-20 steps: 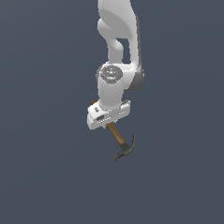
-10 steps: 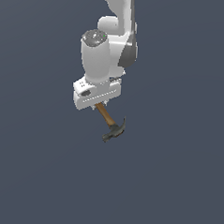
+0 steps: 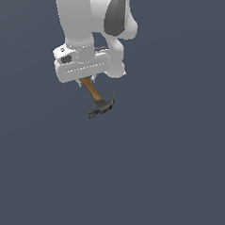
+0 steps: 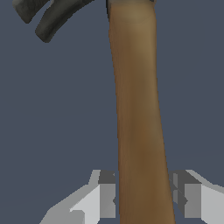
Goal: Pick up the object and move it to a goal position.
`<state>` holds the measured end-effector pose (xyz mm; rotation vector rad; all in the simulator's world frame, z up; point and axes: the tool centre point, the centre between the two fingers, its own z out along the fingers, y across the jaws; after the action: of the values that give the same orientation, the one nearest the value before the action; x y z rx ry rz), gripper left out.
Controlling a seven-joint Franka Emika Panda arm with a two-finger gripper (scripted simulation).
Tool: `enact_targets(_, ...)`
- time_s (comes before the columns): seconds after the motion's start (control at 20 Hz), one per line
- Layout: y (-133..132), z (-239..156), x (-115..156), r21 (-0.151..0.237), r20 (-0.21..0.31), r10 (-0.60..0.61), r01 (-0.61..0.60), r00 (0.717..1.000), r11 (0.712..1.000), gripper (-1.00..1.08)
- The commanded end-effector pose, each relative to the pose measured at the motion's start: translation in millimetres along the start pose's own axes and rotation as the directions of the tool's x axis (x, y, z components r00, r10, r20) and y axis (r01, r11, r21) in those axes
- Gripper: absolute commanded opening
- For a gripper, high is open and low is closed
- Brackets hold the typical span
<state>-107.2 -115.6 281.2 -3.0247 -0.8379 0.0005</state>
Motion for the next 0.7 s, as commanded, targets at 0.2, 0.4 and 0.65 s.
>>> enact_targets(0.2,15,-56,-39,-0.001,-0.002,-0.001,0.001,1.0,1.0,-1.0)
enact_targets(0.4,23,-83,-57,-0.001,-0.002,-0.001,0.001,1.0,1.0,-1.0)
enact_targets(0.65,31,-105,-72,-0.002,-0.001,-0.001,0.001,1.0,1.0,-1.0)
